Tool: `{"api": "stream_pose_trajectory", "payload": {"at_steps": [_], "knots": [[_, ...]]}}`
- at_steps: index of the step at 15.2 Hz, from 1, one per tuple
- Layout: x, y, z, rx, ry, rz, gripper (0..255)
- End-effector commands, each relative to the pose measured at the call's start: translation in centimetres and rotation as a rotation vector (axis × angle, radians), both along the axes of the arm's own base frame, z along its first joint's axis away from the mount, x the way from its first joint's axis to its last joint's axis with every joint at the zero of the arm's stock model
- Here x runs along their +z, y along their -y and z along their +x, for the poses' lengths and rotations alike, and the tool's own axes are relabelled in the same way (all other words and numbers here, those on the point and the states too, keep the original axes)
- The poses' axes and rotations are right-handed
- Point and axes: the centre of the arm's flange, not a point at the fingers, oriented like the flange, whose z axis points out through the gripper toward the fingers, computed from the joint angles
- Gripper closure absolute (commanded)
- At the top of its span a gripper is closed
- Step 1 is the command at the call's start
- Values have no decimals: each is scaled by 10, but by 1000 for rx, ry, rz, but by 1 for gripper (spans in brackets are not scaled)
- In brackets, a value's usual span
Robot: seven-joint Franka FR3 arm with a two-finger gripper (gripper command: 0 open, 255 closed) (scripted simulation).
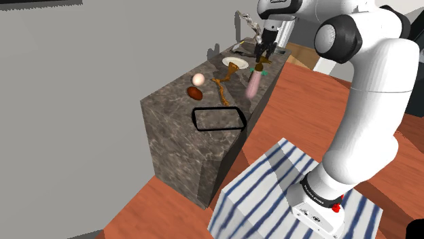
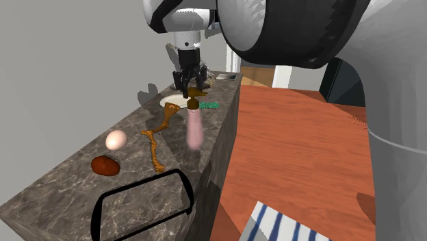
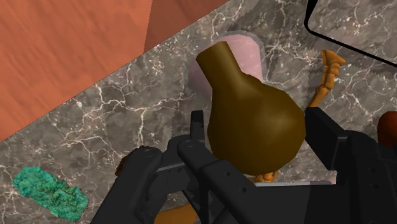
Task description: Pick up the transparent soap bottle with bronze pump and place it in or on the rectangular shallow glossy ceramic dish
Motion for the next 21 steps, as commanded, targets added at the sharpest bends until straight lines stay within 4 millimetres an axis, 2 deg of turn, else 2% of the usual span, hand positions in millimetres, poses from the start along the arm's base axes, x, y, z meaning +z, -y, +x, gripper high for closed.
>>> {"api": "stream_pose_trajectory", "payload": {"at_steps": [1, 19, 21], "knots": [[11, 1, 1, 0, 0, 0, 255], [106, 1, 1, 0, 0, 0, 255], [116, -24, -1, 0, 0, 0, 255]]}}
